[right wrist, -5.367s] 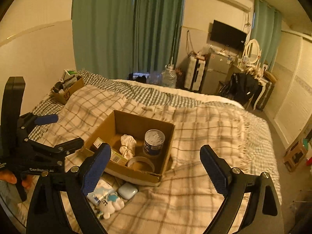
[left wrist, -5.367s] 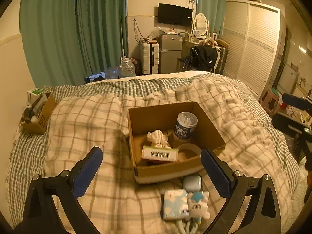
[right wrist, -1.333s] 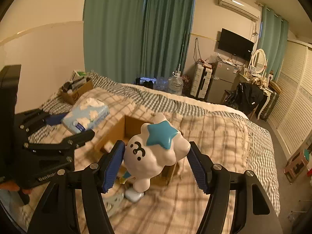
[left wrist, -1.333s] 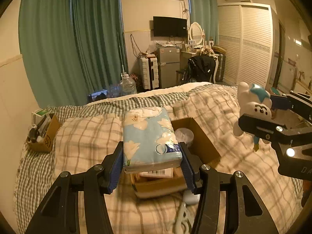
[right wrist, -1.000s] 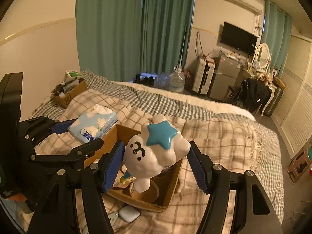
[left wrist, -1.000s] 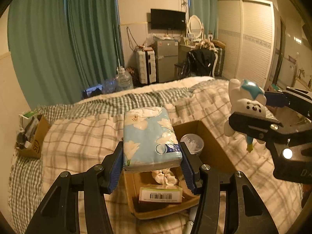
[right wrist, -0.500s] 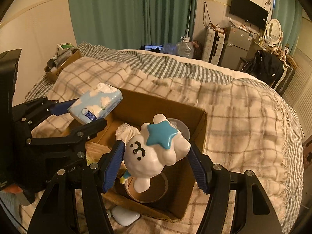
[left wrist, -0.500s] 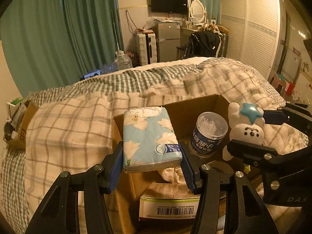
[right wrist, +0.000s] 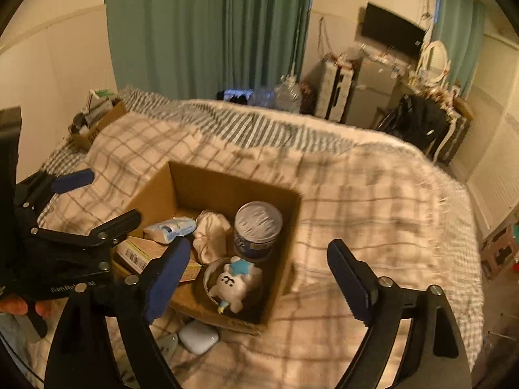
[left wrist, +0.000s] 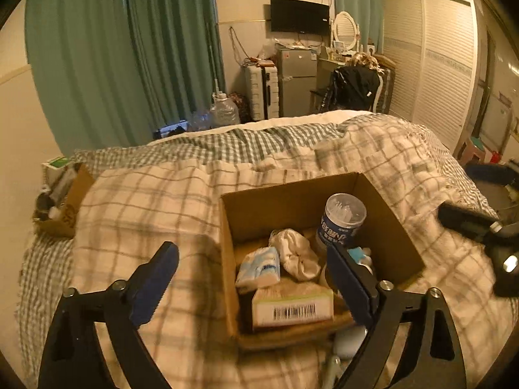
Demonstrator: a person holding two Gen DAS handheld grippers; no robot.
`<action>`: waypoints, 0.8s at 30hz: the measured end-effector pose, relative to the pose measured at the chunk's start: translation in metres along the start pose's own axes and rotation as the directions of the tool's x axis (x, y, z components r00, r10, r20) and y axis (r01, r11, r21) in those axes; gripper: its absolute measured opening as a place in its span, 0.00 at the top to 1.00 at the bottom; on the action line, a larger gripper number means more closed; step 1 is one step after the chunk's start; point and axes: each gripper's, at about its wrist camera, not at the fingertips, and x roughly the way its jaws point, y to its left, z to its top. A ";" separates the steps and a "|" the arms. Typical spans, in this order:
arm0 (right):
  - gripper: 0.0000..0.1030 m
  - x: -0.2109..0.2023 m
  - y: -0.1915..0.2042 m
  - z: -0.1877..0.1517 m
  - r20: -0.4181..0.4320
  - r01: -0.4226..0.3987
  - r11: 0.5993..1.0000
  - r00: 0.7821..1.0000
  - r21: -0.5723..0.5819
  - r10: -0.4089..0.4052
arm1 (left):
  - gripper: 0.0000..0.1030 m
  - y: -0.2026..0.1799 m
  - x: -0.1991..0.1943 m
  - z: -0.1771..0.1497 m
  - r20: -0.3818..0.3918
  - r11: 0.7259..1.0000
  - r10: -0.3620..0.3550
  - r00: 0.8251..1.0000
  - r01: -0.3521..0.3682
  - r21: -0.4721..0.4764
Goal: Organize objects
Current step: 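Drop the tissue pack into the box with the left gripper while the right drops the figurine in, then grasp the grey plastic hanger with the left gripper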
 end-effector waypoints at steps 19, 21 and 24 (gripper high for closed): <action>0.00 -0.114 0.001 -0.066 0.123 0.043 0.999 0.992 -0.010 -0.042 | 0.00 -0.022 -0.073 -0.078 0.002 0.985 0.103 0.995 -0.102 -0.140; 0.00 -0.102 0.000 -0.075 0.099 -0.002 1.000 0.995 -0.007 0.002 | 0.00 -0.029 -0.061 -0.091 -0.025 0.986 0.103 0.994 -0.105 -0.132; 0.00 -0.074 -0.002 -0.089 0.026 -0.044 0.999 0.999 0.022 0.043 | 0.00 -0.041 -0.037 -0.112 -0.093 0.989 0.073 0.993 -0.084 -0.123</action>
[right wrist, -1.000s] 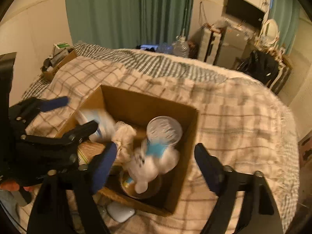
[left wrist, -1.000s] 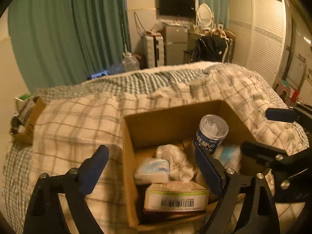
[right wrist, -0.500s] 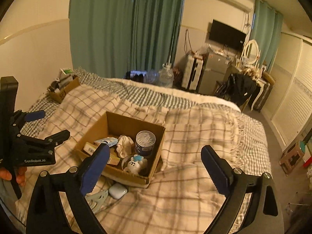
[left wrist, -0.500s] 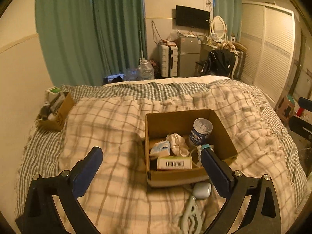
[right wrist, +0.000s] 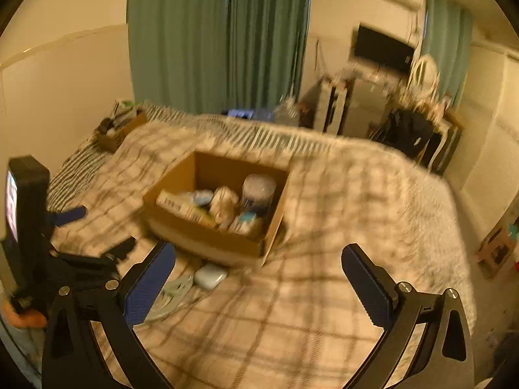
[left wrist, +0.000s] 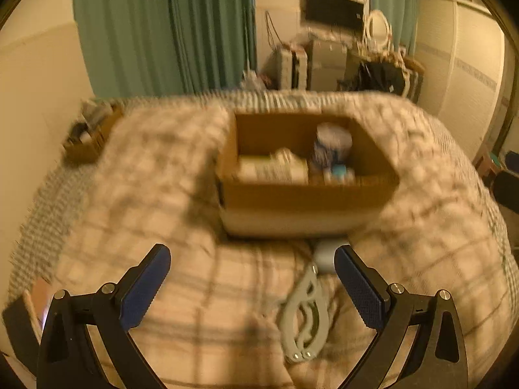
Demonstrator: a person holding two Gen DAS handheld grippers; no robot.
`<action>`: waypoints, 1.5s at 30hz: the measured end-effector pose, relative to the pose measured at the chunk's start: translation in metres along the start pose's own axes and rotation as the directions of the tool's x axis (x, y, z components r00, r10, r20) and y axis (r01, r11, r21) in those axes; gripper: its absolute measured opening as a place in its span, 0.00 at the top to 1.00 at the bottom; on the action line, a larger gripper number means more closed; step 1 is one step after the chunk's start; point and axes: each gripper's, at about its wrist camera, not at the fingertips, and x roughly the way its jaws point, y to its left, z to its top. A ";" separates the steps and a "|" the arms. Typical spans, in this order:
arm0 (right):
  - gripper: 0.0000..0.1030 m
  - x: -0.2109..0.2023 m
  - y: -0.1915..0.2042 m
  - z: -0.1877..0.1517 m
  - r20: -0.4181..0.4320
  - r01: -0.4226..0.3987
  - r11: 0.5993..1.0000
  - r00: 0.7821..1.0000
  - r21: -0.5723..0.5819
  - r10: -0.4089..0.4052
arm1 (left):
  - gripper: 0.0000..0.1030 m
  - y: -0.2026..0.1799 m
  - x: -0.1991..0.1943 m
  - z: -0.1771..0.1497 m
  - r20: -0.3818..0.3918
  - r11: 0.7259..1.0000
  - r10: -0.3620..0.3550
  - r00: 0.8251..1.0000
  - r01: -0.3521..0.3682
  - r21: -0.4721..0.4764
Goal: Organize objects
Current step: 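Grasp the grey plastic hanger with the left gripper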
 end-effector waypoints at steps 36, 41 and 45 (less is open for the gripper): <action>0.00 0.034 0.014 -0.038 -0.113 -0.034 0.998 0.993 0.062 0.040 | 0.95 -0.010 0.030 -0.058 -0.195 0.978 -0.198 0.961 0.207 0.031; 0.00 0.044 0.026 -0.038 -0.136 -0.042 0.998 0.990 0.040 0.047 | 0.96 0.004 0.018 -0.049 -0.149 0.968 -0.249 0.957 0.248 -0.028; 0.00 0.055 0.032 -0.038 -0.159 -0.043 0.999 0.986 0.033 0.047 | 0.96 0.014 -0.001 -0.028 -0.069 0.971 -0.241 0.968 0.240 -0.015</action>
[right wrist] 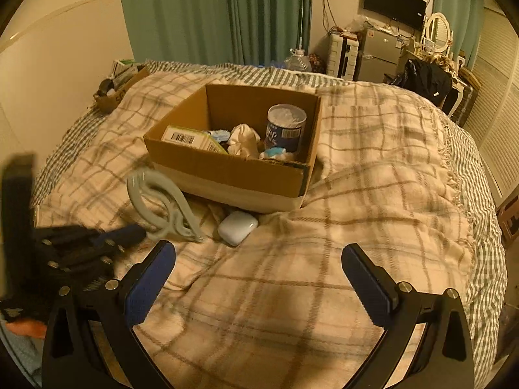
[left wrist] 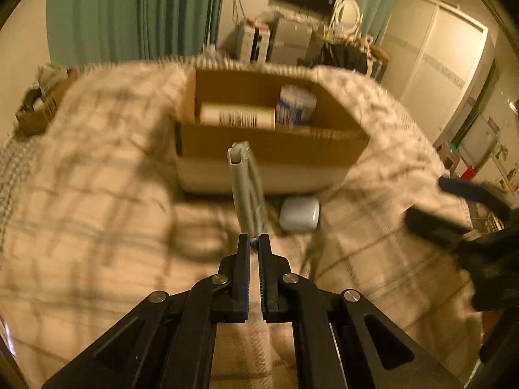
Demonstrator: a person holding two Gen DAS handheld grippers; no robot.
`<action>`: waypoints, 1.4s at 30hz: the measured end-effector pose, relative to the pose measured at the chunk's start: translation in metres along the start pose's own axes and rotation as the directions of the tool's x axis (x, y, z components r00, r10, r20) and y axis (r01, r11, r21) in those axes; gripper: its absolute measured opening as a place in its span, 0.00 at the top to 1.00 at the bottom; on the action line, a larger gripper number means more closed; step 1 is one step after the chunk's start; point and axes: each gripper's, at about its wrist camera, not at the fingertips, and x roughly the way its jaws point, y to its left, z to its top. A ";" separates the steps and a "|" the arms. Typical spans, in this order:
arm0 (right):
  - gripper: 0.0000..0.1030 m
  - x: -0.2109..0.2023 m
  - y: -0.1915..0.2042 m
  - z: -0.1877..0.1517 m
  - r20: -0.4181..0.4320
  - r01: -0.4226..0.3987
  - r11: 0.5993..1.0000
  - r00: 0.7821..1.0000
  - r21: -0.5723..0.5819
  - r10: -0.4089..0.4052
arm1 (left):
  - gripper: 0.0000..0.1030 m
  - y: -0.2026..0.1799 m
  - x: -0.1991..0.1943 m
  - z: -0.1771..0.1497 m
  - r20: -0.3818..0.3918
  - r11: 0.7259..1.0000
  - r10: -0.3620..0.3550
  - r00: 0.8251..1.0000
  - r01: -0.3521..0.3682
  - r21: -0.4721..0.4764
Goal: Organize objects
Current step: 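Grasp the grey plastic hanger with the left gripper, then grasp the white earbud case with the right gripper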
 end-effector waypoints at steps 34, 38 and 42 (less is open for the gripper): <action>0.43 0.169 0.047 0.011 -0.300 0.119 0.982 0.941 -0.147 -0.159 | 0.80 0.061 0.051 0.006 -0.079 0.996 -0.060 0.995 0.055 -0.074; 0.44 0.141 0.047 0.010 -0.236 0.085 0.987 0.965 -0.135 -0.115 | 0.85 0.060 0.039 0.004 -0.049 0.995 -0.067 0.997 0.063 -0.075; 0.44 0.106 0.047 0.008 -0.175 0.052 0.991 0.982 -0.120 -0.073 | 0.90 0.052 0.017 0.007 -0.003 0.996 -0.071 0.997 0.070 -0.061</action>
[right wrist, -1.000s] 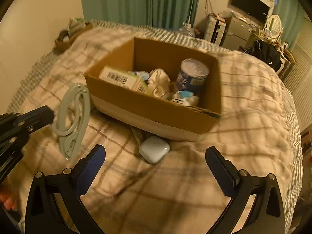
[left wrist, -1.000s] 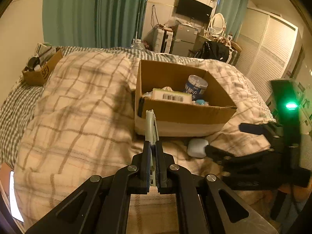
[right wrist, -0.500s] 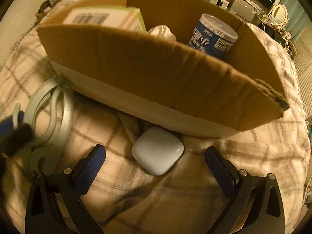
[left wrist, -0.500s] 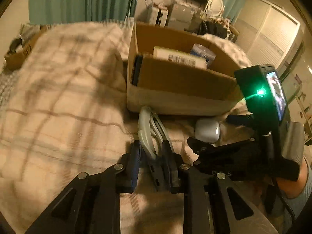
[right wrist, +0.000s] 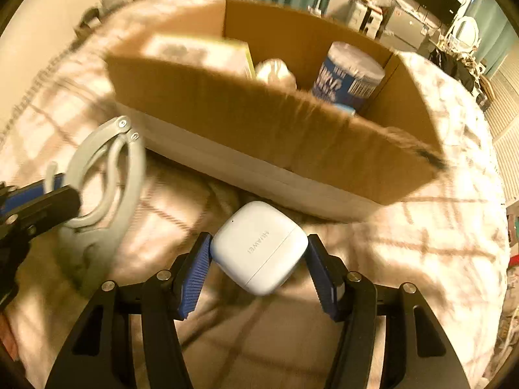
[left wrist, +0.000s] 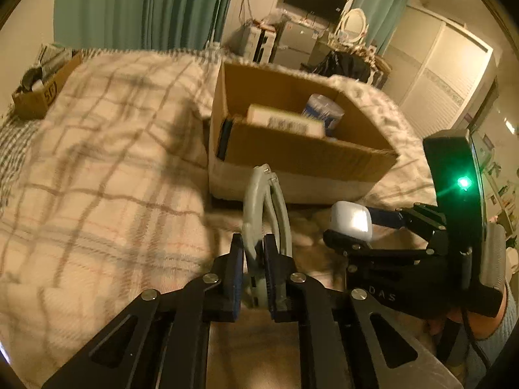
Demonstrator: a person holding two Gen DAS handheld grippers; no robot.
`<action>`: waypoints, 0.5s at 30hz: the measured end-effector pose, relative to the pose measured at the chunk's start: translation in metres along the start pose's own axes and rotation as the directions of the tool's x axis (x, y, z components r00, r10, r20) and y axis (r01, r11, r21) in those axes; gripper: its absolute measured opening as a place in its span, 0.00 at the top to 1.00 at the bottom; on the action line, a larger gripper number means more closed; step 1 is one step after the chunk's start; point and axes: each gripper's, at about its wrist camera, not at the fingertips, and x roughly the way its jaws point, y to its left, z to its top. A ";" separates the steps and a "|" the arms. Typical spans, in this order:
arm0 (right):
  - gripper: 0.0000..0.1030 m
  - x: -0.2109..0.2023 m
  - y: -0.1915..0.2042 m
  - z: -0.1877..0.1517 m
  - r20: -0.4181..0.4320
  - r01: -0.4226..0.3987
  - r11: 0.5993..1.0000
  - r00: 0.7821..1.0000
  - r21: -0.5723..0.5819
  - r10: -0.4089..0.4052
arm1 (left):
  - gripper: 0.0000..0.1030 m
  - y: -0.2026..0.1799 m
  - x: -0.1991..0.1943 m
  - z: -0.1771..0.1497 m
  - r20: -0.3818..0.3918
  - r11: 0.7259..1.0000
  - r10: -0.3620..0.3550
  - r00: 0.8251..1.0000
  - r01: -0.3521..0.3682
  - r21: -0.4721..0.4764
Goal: Organize objects
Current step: 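Grasp the white earbud case with the right gripper, then lower the hanger into the box with the left gripper while the right drops the earbud case in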
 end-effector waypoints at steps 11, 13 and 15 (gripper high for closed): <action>0.44 -0.097 0.005 -0.015 0.172 -0.013 1.000 0.985 -0.006 0.014 | 0.91 -0.030 -0.054 0.017 0.112 0.999 0.009 0.994 -0.014 0.044; 0.44 -0.114 0.003 -0.008 0.206 -0.014 1.000 0.979 -0.003 0.014 | 0.91 -0.034 -0.063 0.023 0.130 0.999 0.002 0.992 -0.008 0.046; 0.44 -0.130 -0.003 0.000 0.239 -0.004 1.000 0.971 -0.004 0.005 | 0.91 -0.038 -0.071 0.033 0.152 0.999 -0.001 0.988 -0.007 0.051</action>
